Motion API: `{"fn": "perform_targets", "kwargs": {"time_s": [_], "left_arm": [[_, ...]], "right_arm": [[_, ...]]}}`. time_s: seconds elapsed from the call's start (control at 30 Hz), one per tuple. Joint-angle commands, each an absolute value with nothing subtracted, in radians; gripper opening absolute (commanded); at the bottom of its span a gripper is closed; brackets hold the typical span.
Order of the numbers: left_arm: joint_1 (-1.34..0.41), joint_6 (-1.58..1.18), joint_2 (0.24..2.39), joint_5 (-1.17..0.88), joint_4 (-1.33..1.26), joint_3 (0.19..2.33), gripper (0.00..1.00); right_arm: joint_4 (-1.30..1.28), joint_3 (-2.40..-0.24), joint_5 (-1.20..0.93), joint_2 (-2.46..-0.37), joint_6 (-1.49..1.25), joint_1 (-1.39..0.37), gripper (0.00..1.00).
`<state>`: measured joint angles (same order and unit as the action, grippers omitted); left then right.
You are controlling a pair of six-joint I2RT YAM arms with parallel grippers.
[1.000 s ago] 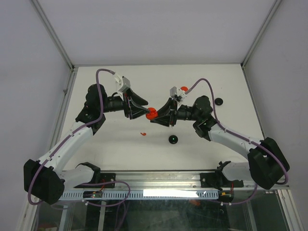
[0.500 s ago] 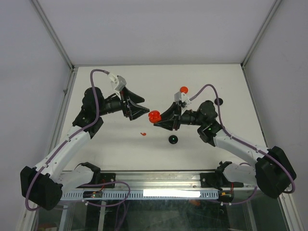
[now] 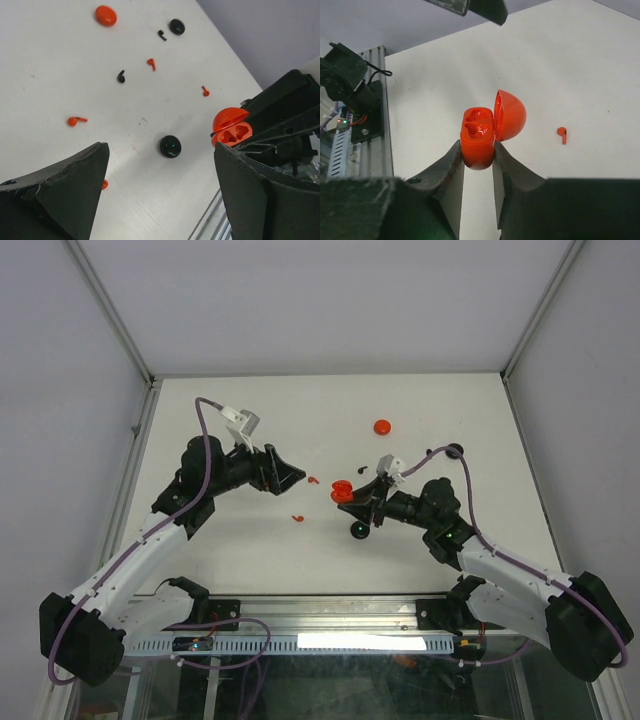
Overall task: Insert the wireless bluetooth earbuds into the charging case
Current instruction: Open the charging case, then pick up the earbud from the center of the board.
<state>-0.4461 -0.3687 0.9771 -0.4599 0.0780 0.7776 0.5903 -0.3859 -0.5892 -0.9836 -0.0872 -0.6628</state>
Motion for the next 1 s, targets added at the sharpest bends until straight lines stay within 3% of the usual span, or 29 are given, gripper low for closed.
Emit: {"fn": "perform_targets", "kwargs": {"time_s": [0.0,0.67,0.83,0.97], "left_arm": [[-0.497,-0.394,1.007,-0.313,0.154,0.754,0.87],[-0.687,-0.355,1.464,-0.054,0.25,0.853,0.82],[-0.687,-0.43,1.551,0.014,0.256,0.938,0.74],[-0.686,-0.509,1.616,0.101,0.294,1.012,0.75]], "right_arm": [[0.666,-0.348,-0.464,-0.943,-0.036,-0.664,0.0],[0.691,-0.259,-0.296,-0.866,-0.018,-0.665,0.0],[0.656,-0.262,-0.272,-0.848,0.009,-0.666,0.0],[0.663,-0.246,-0.226,-0.831,0.021,-0.665,0.0]]}}
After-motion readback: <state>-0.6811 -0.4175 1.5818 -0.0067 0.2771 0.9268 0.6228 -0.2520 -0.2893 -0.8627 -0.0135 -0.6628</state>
